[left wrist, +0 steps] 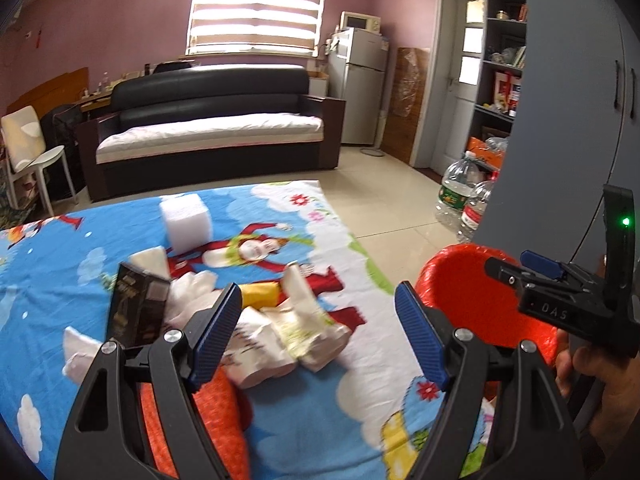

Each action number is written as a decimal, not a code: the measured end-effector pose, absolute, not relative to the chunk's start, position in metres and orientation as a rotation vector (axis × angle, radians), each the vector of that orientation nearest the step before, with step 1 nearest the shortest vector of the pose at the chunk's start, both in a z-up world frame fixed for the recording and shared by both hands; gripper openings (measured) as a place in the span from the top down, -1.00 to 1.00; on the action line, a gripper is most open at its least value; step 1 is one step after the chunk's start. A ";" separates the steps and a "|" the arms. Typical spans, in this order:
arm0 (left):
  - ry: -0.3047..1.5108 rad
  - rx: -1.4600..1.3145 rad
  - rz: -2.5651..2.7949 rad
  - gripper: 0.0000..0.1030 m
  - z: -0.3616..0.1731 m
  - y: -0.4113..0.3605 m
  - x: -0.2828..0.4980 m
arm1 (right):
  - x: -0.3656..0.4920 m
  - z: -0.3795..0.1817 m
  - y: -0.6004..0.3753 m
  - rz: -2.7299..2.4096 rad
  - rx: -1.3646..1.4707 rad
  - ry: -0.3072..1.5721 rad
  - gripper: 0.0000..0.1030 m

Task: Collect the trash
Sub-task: 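Move both open tools back from the bin to the trash on the bed, then grasp the long orange foam net with the left tool while the right tool reaches the paper bag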

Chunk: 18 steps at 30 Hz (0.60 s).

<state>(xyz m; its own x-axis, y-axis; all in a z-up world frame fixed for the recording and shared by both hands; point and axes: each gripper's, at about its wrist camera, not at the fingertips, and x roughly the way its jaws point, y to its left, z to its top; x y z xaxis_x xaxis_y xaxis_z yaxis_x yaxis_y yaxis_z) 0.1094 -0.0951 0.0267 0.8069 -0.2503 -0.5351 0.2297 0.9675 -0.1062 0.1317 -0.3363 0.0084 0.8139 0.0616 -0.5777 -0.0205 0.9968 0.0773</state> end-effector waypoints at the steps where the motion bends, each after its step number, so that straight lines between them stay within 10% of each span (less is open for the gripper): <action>1: 0.585 -0.039 -0.248 -0.48 0.025 -0.091 0.109 | 0.132 0.008 -0.333 0.051 0.069 0.620 -0.49; 18: 0.740 -0.075 -0.094 -0.48 -0.011 -0.043 0.104 | 0.144 -0.001 -0.275 0.161 0.020 0.637 -0.56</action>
